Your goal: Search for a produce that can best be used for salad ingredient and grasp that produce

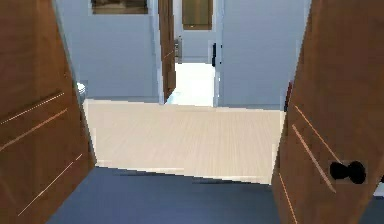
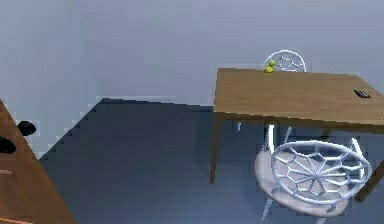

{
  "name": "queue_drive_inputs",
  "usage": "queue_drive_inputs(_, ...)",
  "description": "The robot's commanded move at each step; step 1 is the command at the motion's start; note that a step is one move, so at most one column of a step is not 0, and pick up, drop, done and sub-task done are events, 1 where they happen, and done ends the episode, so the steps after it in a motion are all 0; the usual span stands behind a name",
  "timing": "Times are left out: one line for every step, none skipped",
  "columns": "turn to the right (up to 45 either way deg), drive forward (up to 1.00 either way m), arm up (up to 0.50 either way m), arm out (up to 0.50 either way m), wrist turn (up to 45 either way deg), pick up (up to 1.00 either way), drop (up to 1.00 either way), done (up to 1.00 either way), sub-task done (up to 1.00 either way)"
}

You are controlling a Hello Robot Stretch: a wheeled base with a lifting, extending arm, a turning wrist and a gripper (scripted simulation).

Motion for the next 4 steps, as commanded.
queue_drive_inputs(0.0, 0.35, 0.0, 0.0, 0.0, 0.0, 0.0, 0.0, 0.0)
queue_drive_inputs(6.0, 0.0, 0.0, 0.0, 0.0, 0.0, 0.0, 0.0, 0.0)
queue_drive_inputs(0.0, 0.6, 0.0, 0.0, 0.0, 0.0, 0.0, 0.0, 0.0)
queue_drive_inputs(6.0, 0.0, 0.0, 0.0, 0.0, 0.0, 0.0, 0.0, 0.0)
